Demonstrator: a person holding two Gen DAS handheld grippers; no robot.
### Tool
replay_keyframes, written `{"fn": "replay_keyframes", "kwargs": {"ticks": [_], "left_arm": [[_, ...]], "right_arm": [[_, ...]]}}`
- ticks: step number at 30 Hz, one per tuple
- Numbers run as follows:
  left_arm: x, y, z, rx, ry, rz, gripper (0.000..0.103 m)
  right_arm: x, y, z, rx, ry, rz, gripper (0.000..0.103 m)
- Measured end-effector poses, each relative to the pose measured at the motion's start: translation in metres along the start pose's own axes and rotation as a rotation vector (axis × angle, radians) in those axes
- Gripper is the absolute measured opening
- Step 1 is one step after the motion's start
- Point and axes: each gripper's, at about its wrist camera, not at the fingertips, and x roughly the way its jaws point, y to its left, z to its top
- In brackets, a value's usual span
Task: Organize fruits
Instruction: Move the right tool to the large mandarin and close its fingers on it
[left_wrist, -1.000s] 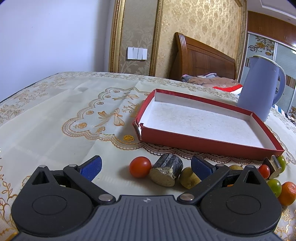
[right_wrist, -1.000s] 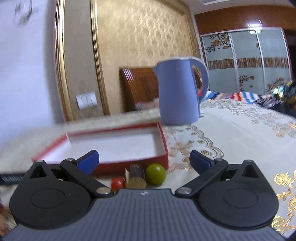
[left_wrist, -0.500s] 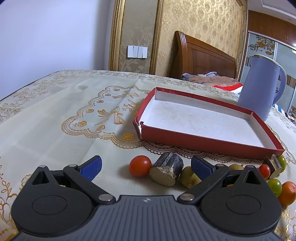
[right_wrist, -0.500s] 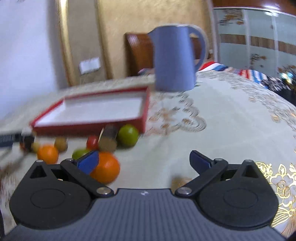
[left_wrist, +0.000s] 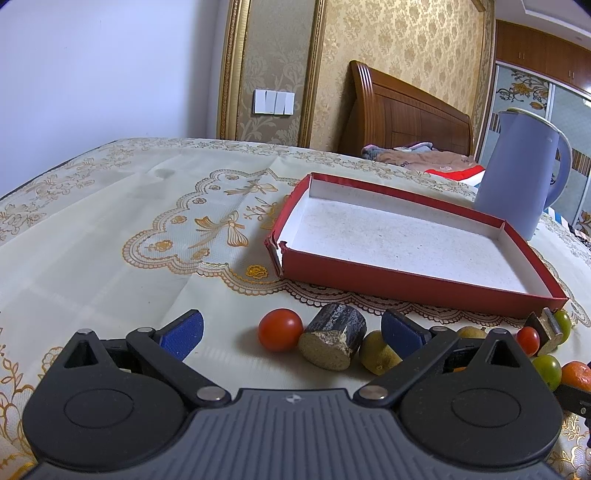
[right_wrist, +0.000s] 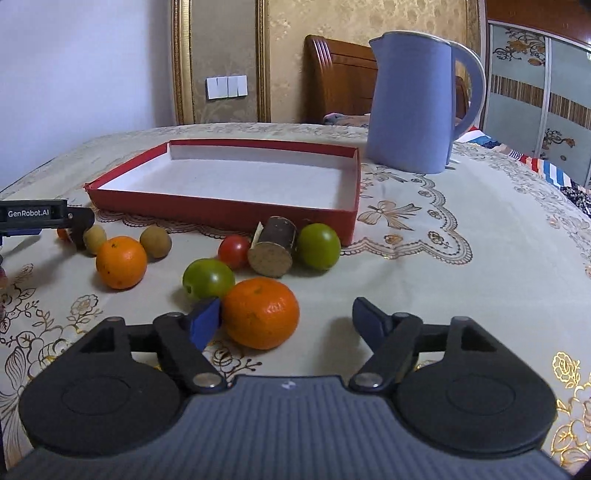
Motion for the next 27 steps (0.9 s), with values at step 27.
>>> {"fn": "replay_keyframes", "kwargs": {"ticks": [27], "left_arm": [[-0.043,-0.094,-0.032,0.497,-0.163,0.022,0.103]], "right_arm": [[-0.001,-0.014,-0.005,0.092,-0.025,0.042,0.040]]}}
